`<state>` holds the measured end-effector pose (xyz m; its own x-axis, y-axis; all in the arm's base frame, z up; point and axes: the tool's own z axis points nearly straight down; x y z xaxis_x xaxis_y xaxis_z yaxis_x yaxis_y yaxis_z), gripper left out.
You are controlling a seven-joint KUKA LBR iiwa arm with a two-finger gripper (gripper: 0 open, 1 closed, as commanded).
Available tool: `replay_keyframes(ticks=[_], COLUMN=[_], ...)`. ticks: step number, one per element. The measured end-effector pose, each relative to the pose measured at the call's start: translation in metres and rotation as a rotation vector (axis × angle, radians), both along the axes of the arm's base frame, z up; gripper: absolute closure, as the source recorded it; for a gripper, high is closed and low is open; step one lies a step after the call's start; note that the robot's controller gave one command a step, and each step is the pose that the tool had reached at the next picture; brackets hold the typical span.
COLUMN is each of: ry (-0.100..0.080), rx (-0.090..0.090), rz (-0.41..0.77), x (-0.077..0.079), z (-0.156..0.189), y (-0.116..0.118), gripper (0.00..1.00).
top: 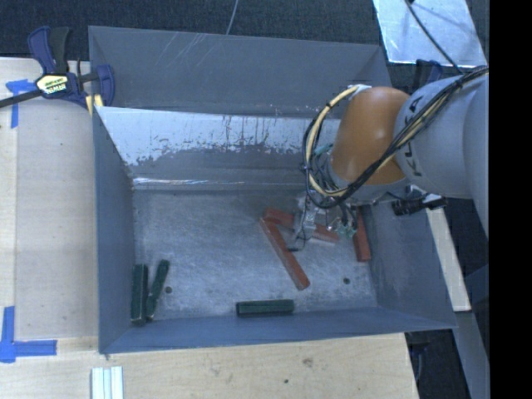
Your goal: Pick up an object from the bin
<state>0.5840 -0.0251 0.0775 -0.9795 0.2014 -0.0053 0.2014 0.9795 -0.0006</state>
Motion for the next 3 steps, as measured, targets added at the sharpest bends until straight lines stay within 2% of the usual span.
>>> replay_keyframes(ticks=[1,3], ry=[0.010,0.001], rx=[0.001,0.001], rz=[0.000,0.001], x=[-0.003,0.000], z=[0.021,0.062], y=[0.000,0.000], gripper=[1.00,1.00])
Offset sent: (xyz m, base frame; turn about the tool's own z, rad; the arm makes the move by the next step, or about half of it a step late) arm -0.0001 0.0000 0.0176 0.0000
